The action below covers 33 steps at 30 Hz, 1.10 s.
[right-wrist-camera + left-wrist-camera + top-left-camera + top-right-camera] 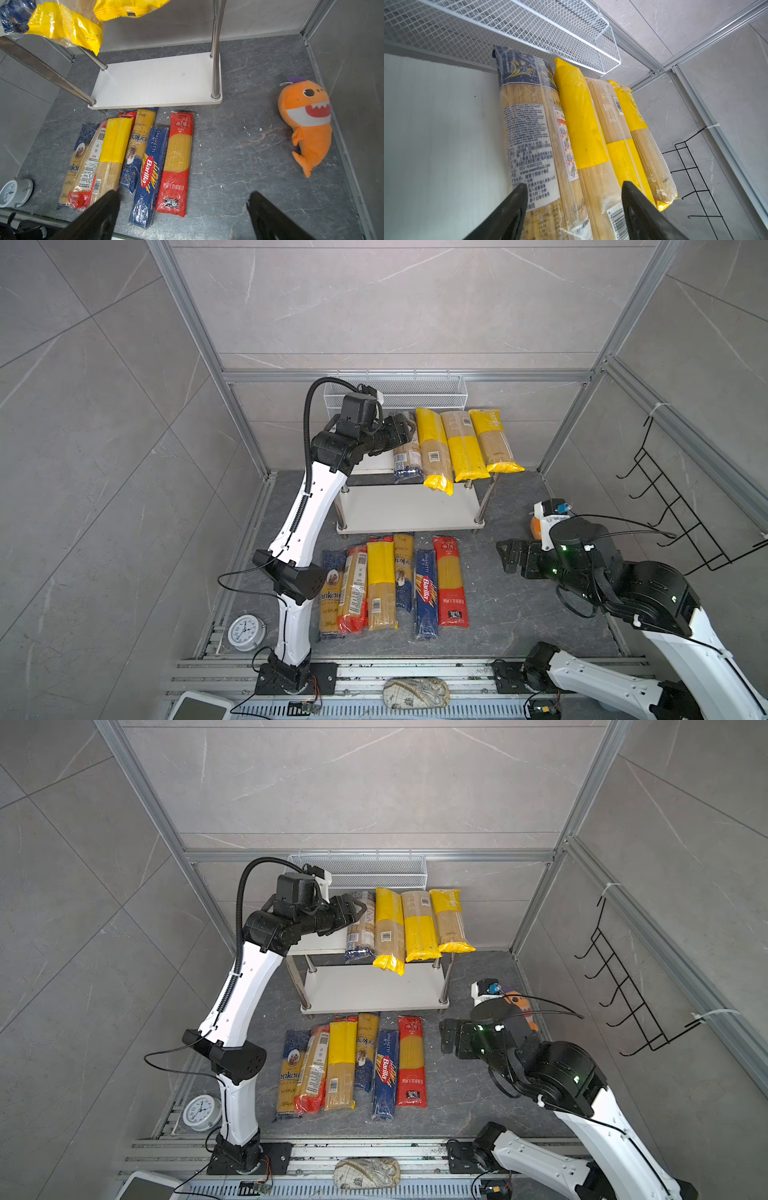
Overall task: Place and organize the pasta boxes and bags onto the shelf
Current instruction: 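Stand the bag upright beside the yellow-banded bags and open the left gripper, then lower the left gripper to the yellow-banded bag on the floor and grasp it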
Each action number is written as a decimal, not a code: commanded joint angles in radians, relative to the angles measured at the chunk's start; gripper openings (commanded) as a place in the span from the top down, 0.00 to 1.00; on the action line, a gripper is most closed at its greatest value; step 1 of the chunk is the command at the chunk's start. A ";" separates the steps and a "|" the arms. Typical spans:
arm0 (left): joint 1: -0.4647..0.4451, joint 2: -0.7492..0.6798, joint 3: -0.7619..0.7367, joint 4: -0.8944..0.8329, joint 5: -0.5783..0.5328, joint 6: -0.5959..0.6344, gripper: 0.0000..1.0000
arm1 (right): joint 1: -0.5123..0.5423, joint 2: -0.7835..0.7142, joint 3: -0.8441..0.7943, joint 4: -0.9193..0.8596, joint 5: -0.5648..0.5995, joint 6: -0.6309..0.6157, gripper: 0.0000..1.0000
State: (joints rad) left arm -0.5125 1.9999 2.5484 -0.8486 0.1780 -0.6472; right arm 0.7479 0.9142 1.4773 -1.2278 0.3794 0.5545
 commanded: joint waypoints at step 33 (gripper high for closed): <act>-0.510 -0.765 -1.553 0.135 -0.597 -0.431 0.11 | 0.006 0.089 -0.099 0.071 -0.229 -0.014 0.00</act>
State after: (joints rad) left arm -1.0107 1.2327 1.0199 -0.7910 -0.3916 -1.0042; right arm 0.7479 1.0130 1.4017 -1.1542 0.1665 0.5201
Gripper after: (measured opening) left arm 0.885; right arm 0.997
